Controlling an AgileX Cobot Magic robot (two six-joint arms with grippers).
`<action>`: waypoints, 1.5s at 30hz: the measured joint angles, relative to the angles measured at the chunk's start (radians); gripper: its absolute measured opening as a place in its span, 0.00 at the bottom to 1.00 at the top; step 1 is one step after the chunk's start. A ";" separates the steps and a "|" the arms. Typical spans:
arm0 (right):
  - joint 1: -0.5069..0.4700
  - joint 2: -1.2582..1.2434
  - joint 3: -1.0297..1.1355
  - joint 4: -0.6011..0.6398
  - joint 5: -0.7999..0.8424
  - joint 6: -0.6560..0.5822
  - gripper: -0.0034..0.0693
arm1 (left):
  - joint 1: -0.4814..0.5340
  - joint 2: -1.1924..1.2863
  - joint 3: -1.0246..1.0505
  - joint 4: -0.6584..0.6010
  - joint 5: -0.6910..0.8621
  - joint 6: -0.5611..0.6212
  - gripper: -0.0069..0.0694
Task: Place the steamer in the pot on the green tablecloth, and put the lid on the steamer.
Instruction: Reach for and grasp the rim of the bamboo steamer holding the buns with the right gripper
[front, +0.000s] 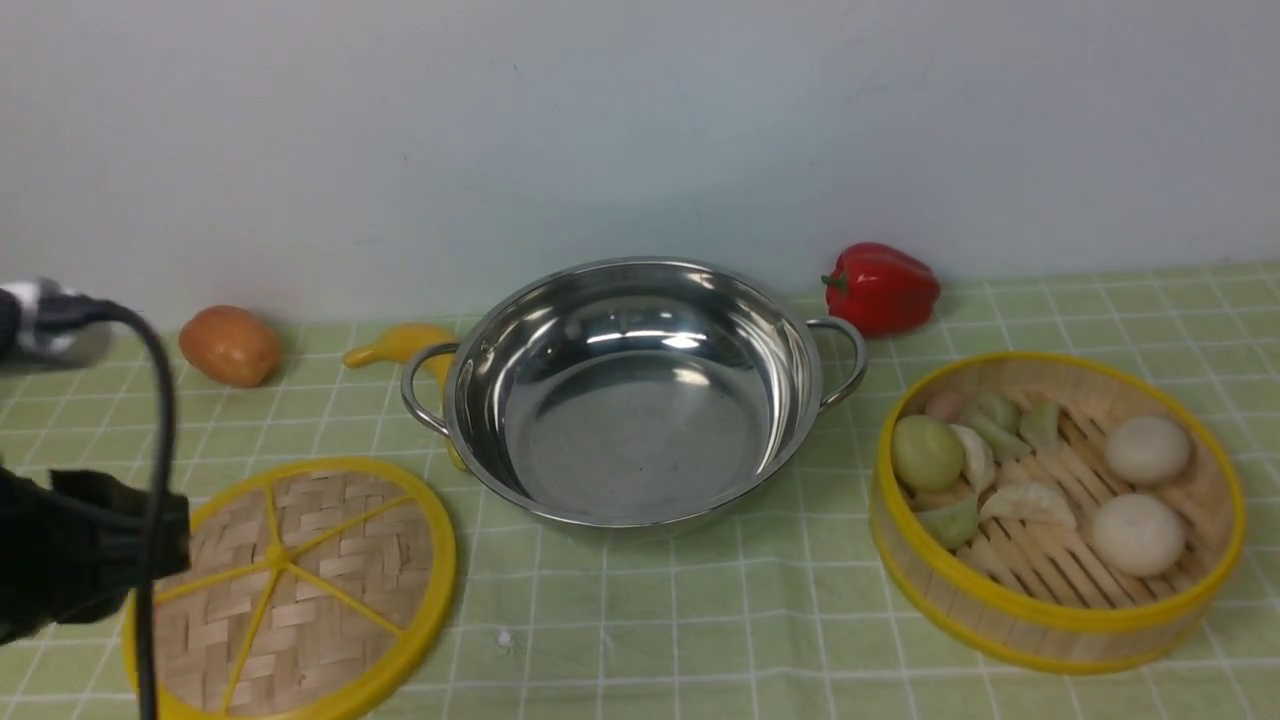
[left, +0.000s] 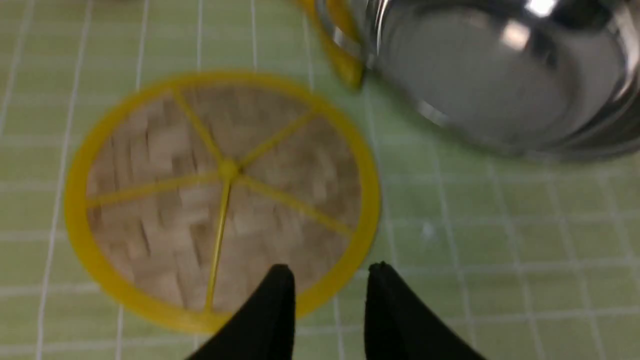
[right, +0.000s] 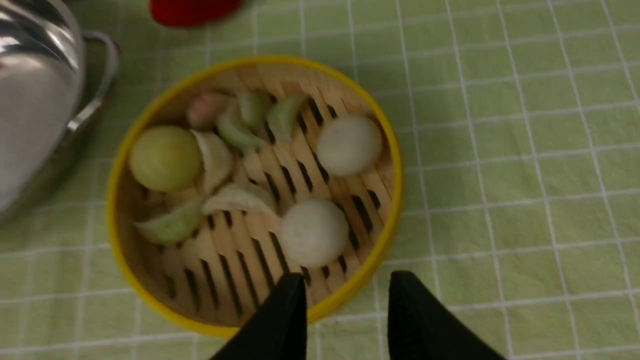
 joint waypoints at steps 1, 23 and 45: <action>0.000 0.030 0.000 -0.013 -0.001 0.000 0.39 | 0.000 0.049 -0.013 0.026 0.038 -0.017 0.34; -0.143 0.480 -0.001 0.095 -0.257 -0.072 0.39 | 0.000 0.354 -0.075 0.112 0.041 -0.044 0.29; -0.143 0.628 -0.006 0.073 -0.236 -0.134 0.12 | 0.000 0.354 -0.075 0.114 0.040 -0.044 0.29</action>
